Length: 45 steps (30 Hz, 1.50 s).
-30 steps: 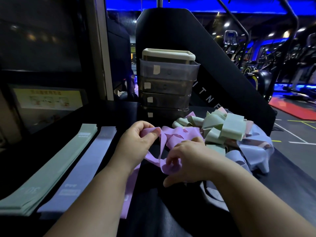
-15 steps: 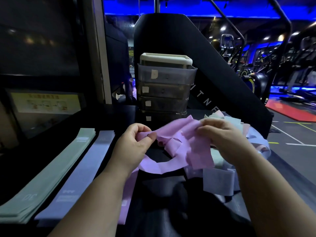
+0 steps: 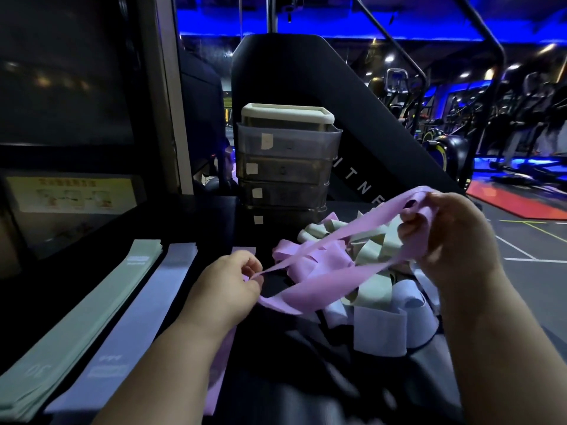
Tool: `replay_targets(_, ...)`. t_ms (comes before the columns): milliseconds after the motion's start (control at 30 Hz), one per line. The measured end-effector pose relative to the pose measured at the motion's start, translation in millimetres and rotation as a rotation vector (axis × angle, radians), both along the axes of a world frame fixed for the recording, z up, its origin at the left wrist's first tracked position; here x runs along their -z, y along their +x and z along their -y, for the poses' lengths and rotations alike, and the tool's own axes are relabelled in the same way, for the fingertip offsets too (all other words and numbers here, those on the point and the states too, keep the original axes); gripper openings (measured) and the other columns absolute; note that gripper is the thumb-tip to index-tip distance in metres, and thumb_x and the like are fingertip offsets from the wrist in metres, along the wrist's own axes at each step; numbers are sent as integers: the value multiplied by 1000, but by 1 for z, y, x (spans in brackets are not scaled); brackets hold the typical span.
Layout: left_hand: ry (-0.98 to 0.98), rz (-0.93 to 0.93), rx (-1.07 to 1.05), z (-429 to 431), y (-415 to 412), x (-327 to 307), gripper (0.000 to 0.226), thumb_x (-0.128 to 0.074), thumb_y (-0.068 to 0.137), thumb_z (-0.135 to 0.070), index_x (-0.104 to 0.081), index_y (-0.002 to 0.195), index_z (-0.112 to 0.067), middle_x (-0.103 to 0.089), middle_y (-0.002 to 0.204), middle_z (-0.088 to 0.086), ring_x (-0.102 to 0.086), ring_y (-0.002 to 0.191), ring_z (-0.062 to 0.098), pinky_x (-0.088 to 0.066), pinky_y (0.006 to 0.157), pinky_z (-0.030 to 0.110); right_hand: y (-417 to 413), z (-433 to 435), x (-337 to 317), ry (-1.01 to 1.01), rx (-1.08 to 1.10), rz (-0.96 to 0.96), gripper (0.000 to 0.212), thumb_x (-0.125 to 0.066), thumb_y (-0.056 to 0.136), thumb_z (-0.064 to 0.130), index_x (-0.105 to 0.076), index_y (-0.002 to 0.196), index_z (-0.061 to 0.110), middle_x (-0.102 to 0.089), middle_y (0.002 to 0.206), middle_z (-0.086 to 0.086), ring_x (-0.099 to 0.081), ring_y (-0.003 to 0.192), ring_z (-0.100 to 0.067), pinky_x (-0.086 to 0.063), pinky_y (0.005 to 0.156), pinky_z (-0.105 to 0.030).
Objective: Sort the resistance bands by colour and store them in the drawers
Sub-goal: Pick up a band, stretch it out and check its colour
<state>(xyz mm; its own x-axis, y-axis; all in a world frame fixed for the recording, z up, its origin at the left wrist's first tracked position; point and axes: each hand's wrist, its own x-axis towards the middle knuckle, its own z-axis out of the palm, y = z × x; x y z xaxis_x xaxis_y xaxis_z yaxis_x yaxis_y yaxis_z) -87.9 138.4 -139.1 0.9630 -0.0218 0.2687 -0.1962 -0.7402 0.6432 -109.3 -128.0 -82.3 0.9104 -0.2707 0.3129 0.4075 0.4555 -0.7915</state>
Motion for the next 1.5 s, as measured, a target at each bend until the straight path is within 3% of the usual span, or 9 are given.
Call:
replay_targets(100,-113,-43,-38,1,0,-4,6,-54,96,-27,-60,93,-28,-68,92,-7,-61,82,8,-44,63,22,-3,8,3,-82,196,-2,17,-46,96,10,-57,83,11,-60,66,4,-57,59,-7,-48,61,-19)
replay_targets(233,-697,-297,87,4,-5,-16,15,-45,101,-17,-60,105,-17,-75,94,0,-67,68,17,-44,61,27,7,11,3,-176,390,-34,25,-49,91,2,-67,81,16,-66,59,8,-61,55,-6,-48,56,-18)
replay_targets(367,-802,-315,208,0,-3,-15,21,-48,98,-5,-61,111,-15,-74,87,0,-52,59,12,-36,57,24,16,16,13,-355,512,-32,24,-51,76,15,-73,84,17,-65,64,6,-54,58,-11,-42,55,-21)
replay_targets(800,-388,32,184,-7,1,-7,42,-66,83,-4,-56,106,-38,-62,107,-15,-62,95,11,-50,84,25,17,25,18,-279,476,-146,17,-42,99,7,-57,101,16,-51,72,-1,-53,51,-4,-43,45,-14)
replay_targets(1033,-370,25,233,-8,-2,-8,45,-82,68,-24,-58,101,-43,-62,107,-12,-64,93,10,-55,87,32,19,30,14,41,287,-120,45,-34,93,-9,-64,114,18,-65,69,0,-62,55,-4,-52,57,-17)
replay_targets(1233,-617,-159,366,-8,-4,-11,68,-85,40,-44,-65,103,-29,-68,104,-5,-66,90,5,-53,81,24,20,32,17,-35,330,-131,40,-35,91,-11,-67,95,12,-66,74,-2,-60,55,-8,-50,55,-16)
replay_targets(1333,-697,-218,379,-5,-7,-14,58,-84,61,-55,-67,104,-20,-70,97,-7,-63,90,5,-49,84,20,23,32,17,-14,348,-148,38,-35,92,-10,-66,87,10,-63,78,-9,-60,51,-8,-51,54,-16)
replay_targets(1433,-630,-133,235,-5,-2,-11,8,-63,92,-22,-70,96,-22,-67,86,-8,-57,79,10,-46,78,23,25,33,17,-2,356,-158,36,-37,92,-10,-67,85,10,-67,71,-5,-63,54,-8,-52,55,-17)
replay_targets(1500,-544,-86,186,-6,2,-6,23,-60,91,-7,-70,92,-27,-65,86,-8,-54,74,10,-45,78,26,24,34,16,-3,365,-171,36,-38,92,-9,-68,85,10,-69,63,0,-64,56,-8,-52,55,-16)
